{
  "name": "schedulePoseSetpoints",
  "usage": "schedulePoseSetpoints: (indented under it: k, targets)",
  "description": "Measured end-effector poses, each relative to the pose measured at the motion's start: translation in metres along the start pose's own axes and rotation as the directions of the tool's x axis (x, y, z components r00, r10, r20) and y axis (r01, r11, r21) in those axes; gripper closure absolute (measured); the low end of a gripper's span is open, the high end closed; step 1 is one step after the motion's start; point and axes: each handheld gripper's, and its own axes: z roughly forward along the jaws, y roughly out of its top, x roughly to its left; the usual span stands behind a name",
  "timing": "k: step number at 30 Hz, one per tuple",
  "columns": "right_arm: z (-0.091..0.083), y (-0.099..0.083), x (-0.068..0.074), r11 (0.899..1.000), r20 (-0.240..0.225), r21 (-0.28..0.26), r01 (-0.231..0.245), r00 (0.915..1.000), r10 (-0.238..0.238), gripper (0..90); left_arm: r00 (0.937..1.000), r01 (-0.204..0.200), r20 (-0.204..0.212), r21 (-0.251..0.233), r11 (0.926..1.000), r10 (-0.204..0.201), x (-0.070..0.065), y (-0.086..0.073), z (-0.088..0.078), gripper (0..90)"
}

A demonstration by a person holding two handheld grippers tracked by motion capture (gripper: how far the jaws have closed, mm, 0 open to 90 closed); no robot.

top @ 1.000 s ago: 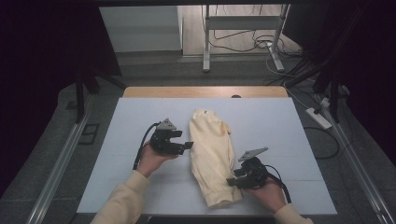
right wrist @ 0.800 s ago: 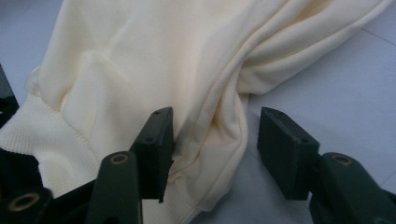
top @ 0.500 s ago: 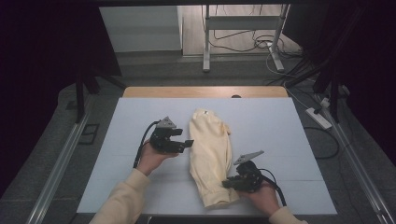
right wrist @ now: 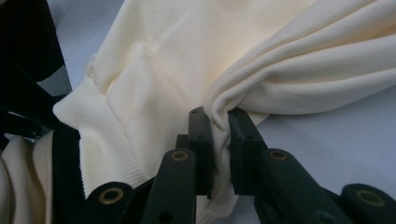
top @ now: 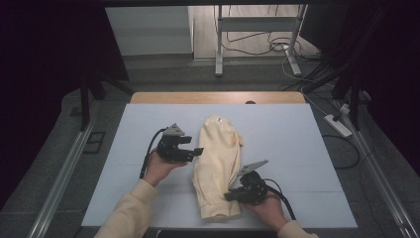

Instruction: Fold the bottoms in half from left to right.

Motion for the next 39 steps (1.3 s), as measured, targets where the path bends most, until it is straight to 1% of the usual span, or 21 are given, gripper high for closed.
schedulePoseSetpoints:
  k: [3, 6, 10, 13, 14, 15, 18, 19, 22, 27, 29, 31, 39]
  targets:
    - [-0.005, -0.003, 0.001, 1.0, 0.023, 0.001, 0.008, 0.9997, -0.008, 80.8, 1.0, -0.002, 0.001, 0.001, 1.0, 0.002, 0.0, 0.0, 0.0, 28.7]
    - [-0.011, -0.008, 0.0, 1.0, 0.036, 0.003, 0.008, 0.9993, -0.008, 80.9, 1.0, -0.001, 0.001, 0.001, 1.0, 0.001, 0.0, 0.0, 0.0, 28.6]
    - [-0.015, -0.012, -0.003, 1.0, 0.038, 0.0, 0.002, 0.9993, -0.002, 80.0, 1.0, -0.003, 0.001, 0.001, 1.0, 0.003, -0.001, 0.0, 0.0, 28.6]
    - [-0.014, -0.012, -0.003, 1.0, 0.045, -0.004, 0.014, 0.9989, -0.014, 78.7, 1.0, -0.005, 0.0, 0.003, 1.0, 0.005, -0.001, 0.0, 0.0, 28.5]
    - [-0.014, -0.011, -0.002, 1.0, 0.049, -0.005, 0.02, 0.9986, -0.02, 76.4, 1.0, -0.006, -0.001, 0.004, 1.0, 0.006, -0.001, 0.0, 0.001, 28.6]
    - [-0.015, -0.011, -0.002, 1.0, 0.054, -0.006, 0.022, 0.9983, -0.021, 71.7, 1.0, -0.006, 0.0, 0.005, 1.0, 0.006, -0.001, 0.0, 0.001, 28.5]
    - [-0.02, -0.01, -0.004, 0.999, 0.093, -0.044, 0.024, 0.9955, -0.02, 53.9, 1.0, -0.006, 0.0, 0.003, 1.0, 0.005, -0.001, 0.0, 0.001, 28.5]
    - [-0.023, -0.009, -0.005, 0.998, 0.105, -0.066, 0.024, 0.9943, -0.017, 50.9, 1.0, -0.006, 0.001, 0.003, 1.0, 0.006, -0.001, 0.0, 0.001, 28.5]
    - [-0.029, -0.007, -0.009, 0.994, 0.144, -0.102, 0.032, 0.9894, -0.017, 44.9, 1.0, -0.005, 0.004, 0.0, 1.0, 0.005, -0.001, 0.0, 0.001, 28.5]
    - [-0.034, -0.002, -0.014, 0.99, 0.18, -0.119, 0.069, 0.9826, -0.047, 42.4, 0.9999, -0.007, 0.007, 0.008, 0.9999, 0.007, -0.001, -0.001, 0.001, 28.4]
    - [-0.035, -0.001, -0.015, 0.991, 0.182, -0.113, 0.076, 0.9817, -0.055, 41.9, 0.9999, -0.003, 0.011, 0.007, 1.0, 0.003, 0.0, -0.001, 0.0, 28.3]
    - [-0.034, 0.0, -0.017, 0.99, 0.194, -0.104, 0.09, 0.9786, -0.069, 41.5, 0.9999, -0.002, 0.011, 0.007, 1.0, 0.002, 0.0, -0.001, 0.0, 28.3]
    - [-0.035, 0.001, -0.024, 0.99, 0.203, -0.104, 0.094, 0.9766, -0.071, 39.3, 0.9999, -0.002, 0.011, 0.008, 1.0, 0.002, -0.001, -0.002, -0.001, 28.2]
